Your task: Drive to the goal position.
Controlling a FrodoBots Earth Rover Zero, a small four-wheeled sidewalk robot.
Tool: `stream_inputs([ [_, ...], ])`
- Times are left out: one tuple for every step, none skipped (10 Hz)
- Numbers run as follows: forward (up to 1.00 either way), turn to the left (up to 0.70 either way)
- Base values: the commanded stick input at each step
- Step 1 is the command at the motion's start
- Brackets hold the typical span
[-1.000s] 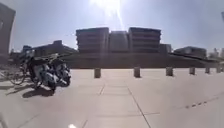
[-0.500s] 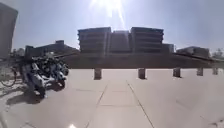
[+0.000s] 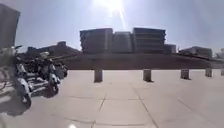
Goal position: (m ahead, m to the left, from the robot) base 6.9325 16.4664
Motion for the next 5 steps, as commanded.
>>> stream_inputs([
  [1.00,0.00],
  [1.00,0.00],
  [1.00,0.00],
  [1.00,0.00],
  [1.00,-0.04],
])
